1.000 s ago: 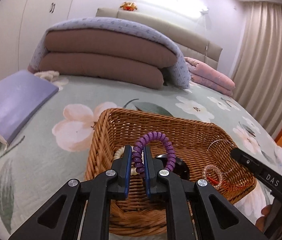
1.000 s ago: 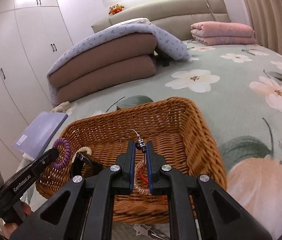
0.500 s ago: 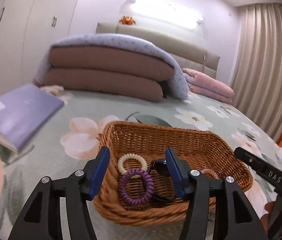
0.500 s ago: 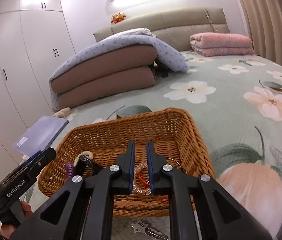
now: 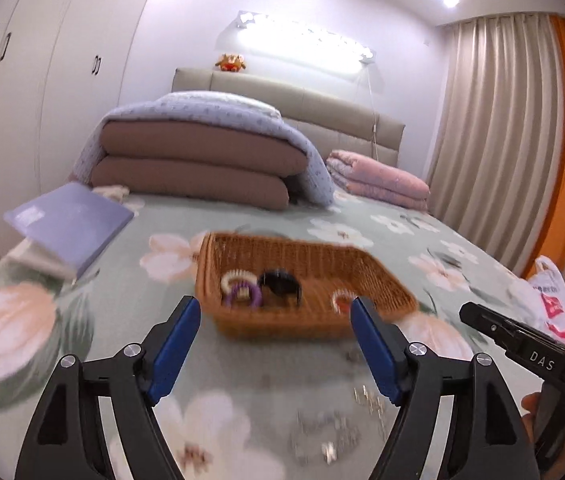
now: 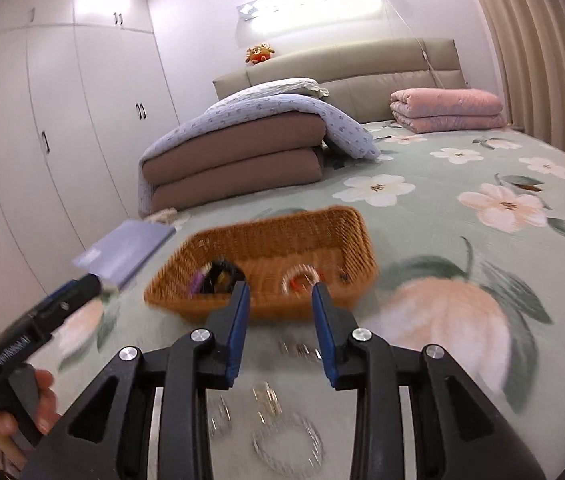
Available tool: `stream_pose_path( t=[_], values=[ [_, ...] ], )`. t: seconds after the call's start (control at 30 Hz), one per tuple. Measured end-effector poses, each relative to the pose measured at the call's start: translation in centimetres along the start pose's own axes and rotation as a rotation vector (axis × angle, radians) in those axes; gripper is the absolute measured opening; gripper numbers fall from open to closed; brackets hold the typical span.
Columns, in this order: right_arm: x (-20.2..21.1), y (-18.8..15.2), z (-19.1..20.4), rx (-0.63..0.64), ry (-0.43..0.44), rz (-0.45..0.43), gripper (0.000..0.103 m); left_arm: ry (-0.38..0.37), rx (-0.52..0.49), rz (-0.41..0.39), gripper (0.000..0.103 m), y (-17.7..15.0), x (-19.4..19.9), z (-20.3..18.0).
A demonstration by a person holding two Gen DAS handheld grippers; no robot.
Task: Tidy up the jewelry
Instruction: 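Grasp the silver butterfly bracelet with the left gripper while the right grasps a clear bead bracelet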
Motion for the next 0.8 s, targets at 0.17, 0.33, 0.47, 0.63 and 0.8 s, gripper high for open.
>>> stream_pose_path(
  t=[0.17, 0.33, 0.47, 0.63, 0.8],
  values=[
    [2.1, -3.7, -0.7, -0.029, -0.003, 0.034, 0.034, 0.009, 0.060, 0.029, 0.079, -3.7, 2.5, 0.9],
    [1.9, -6.8, -2.4, -0.076, -0.030, 0.090, 0.034, -0.009, 0.069, 0.106, 0.079, -7.1, 2.0, 0.9],
    [1.1, -7.8, -2.3, -0.036, -0.036, 0.134, 0.034, -0.054, 0.110, 0.208, 0.079, -9.2, 0.1, 1.1],
    [-0.6, -9.0, -2.1, -0.006, -0.056, 0.199, 0.034, -0.097, 0.097, 0.345, 0.079, -11.1, -2.4, 0.2],
    [-2.0, -10.2, -2.3, -0.010, -0.062, 0.269, 0.034, -0.033, 0.010, 0.426, 0.079, -12.0, -4.9, -0.6]
  ],
)
Point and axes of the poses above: each gripper's, at about its wrist camera, not at the fingertips, and x roughly against the way its jaws point, z to its left, y to its top, the point moved 9 cm from there along -x, roughly the way its jaws point, and after that the axes turned 4 degrees about -z, right-handed, at the moved point
